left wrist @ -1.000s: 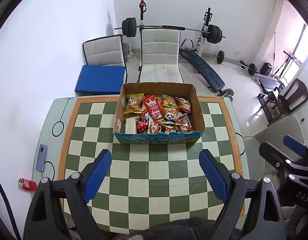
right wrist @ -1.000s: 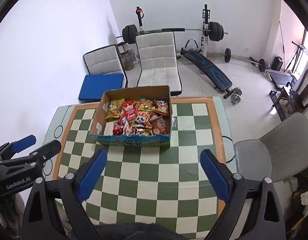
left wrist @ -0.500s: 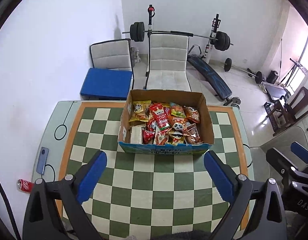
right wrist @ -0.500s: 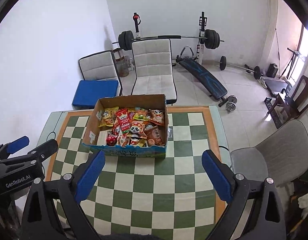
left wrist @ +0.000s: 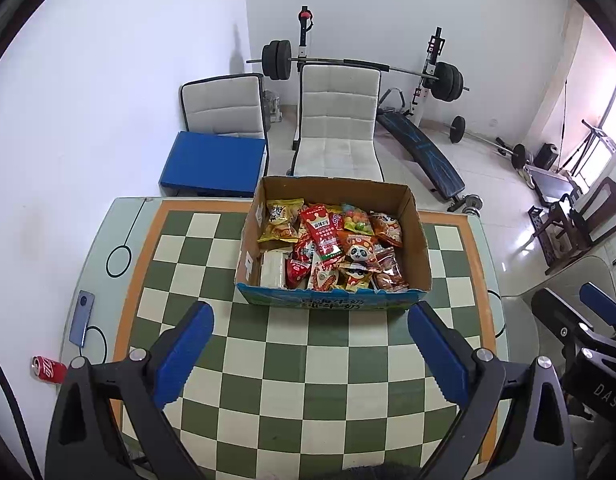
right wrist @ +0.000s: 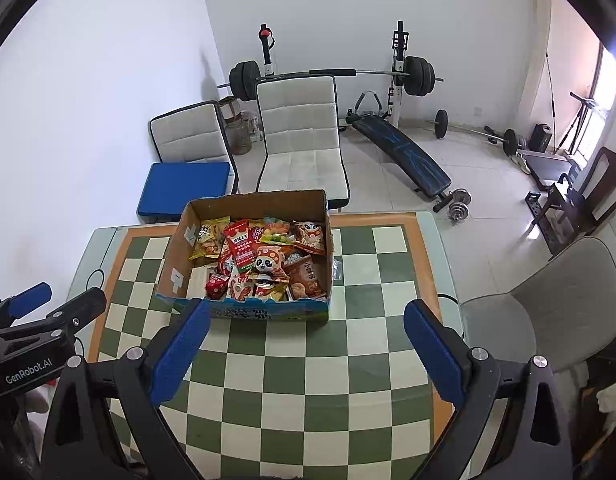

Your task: Organize snacks

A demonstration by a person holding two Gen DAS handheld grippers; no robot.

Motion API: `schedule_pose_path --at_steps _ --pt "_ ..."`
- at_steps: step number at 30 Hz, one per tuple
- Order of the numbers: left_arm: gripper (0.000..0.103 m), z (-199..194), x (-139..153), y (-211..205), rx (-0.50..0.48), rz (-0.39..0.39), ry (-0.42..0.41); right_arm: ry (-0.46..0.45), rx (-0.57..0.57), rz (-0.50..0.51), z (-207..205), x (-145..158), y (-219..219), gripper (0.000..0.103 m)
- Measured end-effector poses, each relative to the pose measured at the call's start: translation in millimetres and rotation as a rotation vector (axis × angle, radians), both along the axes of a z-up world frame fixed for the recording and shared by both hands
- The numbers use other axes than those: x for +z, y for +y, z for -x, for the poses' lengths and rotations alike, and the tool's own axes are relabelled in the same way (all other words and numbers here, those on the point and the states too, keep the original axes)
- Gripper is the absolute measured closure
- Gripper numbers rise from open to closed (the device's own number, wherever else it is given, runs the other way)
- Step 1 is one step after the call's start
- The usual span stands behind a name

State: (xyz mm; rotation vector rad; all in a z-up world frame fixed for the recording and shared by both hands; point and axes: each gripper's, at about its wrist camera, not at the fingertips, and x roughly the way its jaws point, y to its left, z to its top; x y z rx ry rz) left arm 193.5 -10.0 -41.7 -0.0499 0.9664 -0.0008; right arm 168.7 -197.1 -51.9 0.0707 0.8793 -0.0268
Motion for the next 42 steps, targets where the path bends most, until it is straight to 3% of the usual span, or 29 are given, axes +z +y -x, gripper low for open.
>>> schedule_pose_path --at_steps 42 --pt "0.003 -3.6 -5.2 -5.7 -0.002 -0.021 0.007 0.009 -0.036 -0.011 4.1 -4.8 3.7 0.003"
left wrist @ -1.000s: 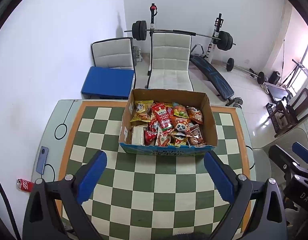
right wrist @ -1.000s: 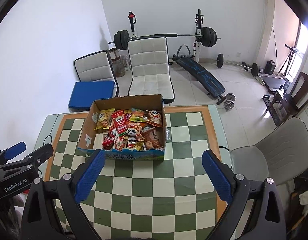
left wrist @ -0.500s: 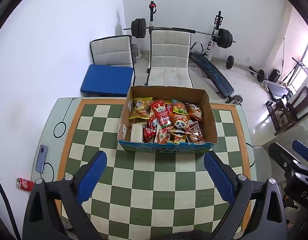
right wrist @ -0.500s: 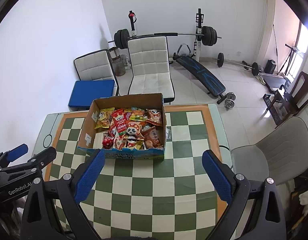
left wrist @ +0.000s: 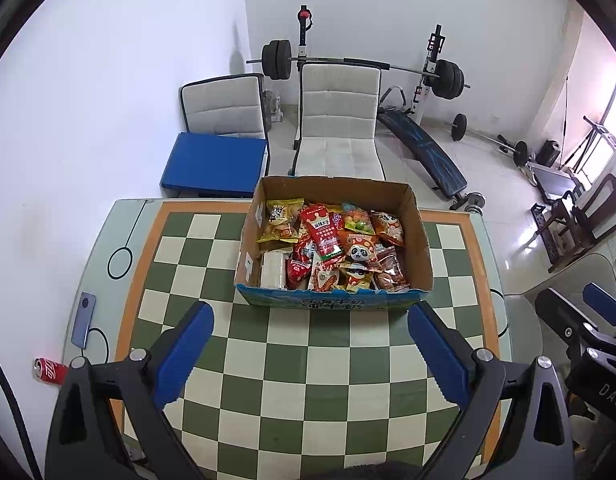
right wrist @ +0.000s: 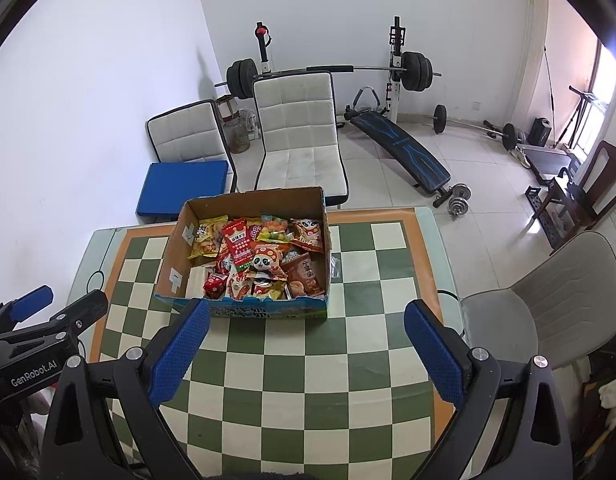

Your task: Organize snacks

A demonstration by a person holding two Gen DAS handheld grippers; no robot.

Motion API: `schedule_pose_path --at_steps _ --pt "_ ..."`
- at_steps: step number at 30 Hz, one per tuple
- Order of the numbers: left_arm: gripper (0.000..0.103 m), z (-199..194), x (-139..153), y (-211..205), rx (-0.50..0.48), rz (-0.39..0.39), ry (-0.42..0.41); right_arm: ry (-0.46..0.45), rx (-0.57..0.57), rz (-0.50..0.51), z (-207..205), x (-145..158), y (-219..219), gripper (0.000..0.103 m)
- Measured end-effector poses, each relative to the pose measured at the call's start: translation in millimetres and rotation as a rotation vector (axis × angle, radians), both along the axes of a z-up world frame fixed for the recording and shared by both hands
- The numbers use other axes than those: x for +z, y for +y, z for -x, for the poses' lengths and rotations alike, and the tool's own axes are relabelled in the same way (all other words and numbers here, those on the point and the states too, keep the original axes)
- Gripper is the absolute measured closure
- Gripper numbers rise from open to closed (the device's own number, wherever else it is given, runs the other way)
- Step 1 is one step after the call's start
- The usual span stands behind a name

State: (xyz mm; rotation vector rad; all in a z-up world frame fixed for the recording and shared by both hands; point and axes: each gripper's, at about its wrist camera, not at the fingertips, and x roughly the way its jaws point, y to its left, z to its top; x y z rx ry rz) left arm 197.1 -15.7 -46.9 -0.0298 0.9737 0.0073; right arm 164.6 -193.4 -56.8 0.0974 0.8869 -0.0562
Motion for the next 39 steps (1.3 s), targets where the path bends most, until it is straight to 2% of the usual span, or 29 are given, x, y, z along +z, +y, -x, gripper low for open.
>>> schedule_pose_path --at_steps 39 --pt "0.003 -2.8 0.4 -6.1 -0.011 -0.005 0.002 0.005 -0.009 -0.015 -3.0 4.5 0.0 0.003"
